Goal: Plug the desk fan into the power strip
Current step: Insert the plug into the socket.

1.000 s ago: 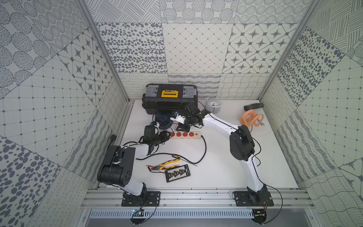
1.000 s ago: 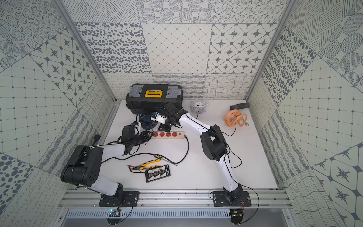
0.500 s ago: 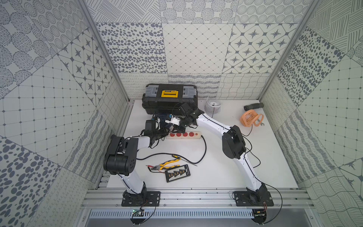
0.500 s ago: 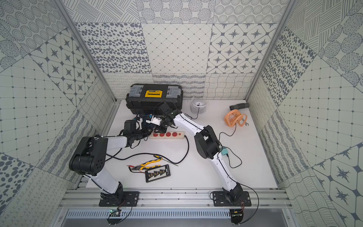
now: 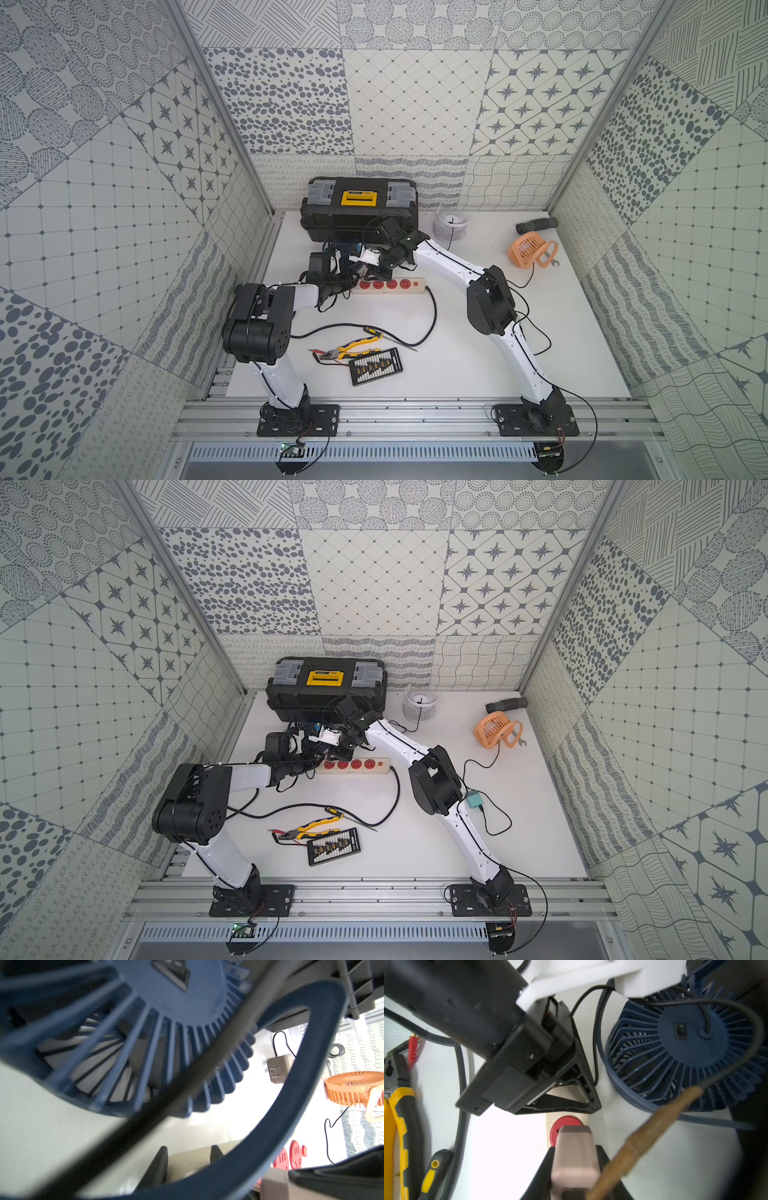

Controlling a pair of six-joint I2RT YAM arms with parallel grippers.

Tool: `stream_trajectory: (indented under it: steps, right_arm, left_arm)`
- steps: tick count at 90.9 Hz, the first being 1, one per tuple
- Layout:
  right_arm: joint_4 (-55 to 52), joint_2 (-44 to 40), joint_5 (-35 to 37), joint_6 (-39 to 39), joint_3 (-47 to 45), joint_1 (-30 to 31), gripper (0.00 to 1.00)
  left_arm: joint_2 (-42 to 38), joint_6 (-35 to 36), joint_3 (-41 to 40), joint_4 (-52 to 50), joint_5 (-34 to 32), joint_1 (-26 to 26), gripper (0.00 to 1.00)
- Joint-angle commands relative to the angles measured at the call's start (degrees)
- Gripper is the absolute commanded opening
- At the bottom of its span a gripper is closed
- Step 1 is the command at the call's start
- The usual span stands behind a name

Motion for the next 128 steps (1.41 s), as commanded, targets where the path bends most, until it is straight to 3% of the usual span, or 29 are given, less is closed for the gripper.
stream_trajectory:
  steps: [1, 44, 93, 128]
  right_arm:
    - [-0.58, 1.99, 0.42, -1.78, 2.79, 0.13, 0.07]
    - [-10.7, 5.61, 1.7, -6.99, 7.25, 0.39, 0.07]
    - [-24.22, 5.32, 15.93, -11.08, 8.21, 2.73, 0.05]
    - [-24.26, 12.02, 21.43, -15.96, 15.89, 2.94, 0.03]
  left_arm:
    - [0.48, 1.84, 1.01, -2.23, 2.42, 0.44, 0.35]
    - [2.89, 3.28, 3.89, -5.08, 6.95, 0.4, 0.28]
    - [5.13, 0.09, 2.01, 3.57, 22.52, -2.56, 0.22]
    - [0.84, -1.47, -2.3, 2.05, 13.2, -1.97, 0.22]
